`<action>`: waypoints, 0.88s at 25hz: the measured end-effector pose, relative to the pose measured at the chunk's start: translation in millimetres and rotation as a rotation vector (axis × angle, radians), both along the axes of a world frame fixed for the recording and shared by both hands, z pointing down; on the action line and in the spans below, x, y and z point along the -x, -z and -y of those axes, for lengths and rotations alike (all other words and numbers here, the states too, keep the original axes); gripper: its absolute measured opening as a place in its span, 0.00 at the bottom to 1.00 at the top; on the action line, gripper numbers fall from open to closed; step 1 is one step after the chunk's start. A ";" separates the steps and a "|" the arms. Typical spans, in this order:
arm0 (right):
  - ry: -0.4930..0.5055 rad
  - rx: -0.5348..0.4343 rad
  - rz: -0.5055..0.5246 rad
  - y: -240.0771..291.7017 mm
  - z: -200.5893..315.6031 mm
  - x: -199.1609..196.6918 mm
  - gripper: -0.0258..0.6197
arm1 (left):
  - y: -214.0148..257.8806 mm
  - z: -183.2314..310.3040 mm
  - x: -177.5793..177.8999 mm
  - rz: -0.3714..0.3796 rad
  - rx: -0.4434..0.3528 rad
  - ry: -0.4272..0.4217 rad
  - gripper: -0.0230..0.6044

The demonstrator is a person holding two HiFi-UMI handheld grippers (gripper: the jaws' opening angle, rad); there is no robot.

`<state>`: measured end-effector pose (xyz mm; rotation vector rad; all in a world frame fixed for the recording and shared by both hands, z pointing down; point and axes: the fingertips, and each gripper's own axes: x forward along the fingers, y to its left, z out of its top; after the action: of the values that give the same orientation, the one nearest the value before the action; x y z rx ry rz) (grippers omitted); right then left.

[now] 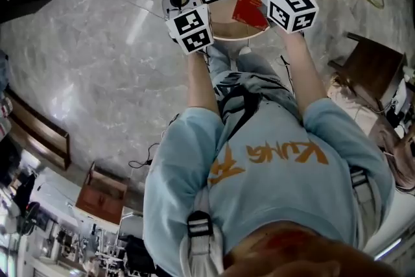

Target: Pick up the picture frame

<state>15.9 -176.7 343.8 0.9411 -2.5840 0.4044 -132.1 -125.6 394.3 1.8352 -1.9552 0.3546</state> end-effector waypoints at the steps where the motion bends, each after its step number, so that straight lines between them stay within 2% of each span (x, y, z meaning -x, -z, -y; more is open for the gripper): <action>1: -0.025 0.018 -0.007 -8.0 3.1 -13.5 0.04 | -7.5 4.8 -11.2 -0.009 0.014 -0.017 0.06; 3: -0.065 0.046 -0.009 -20.9 10.4 -39.1 0.04 | -17.4 14.0 -34.6 0.000 0.037 -0.059 0.06; 5: -0.097 0.071 0.008 -32.1 20.5 -59.7 0.04 | -21.2 23.1 -57.0 0.045 0.053 -0.108 0.06; 8: -0.116 0.114 0.030 -53.0 32.4 -75.7 0.04 | -28.6 26.6 -79.9 0.076 0.079 -0.149 0.06; 15: -0.077 0.225 0.014 -126.0 25.6 -83.0 0.04 | -102.9 10.7 -90.5 -0.002 0.194 -0.064 0.06; 22: -0.059 0.331 -0.039 -200.7 -4.1 -91.3 0.04 | -175.2 -13.6 -96.8 -0.055 0.281 -0.049 0.06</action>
<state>107.1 -172.6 544.5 0.8956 -2.3587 0.7924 -35.3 -112.0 569.5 1.6950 -1.7273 0.5576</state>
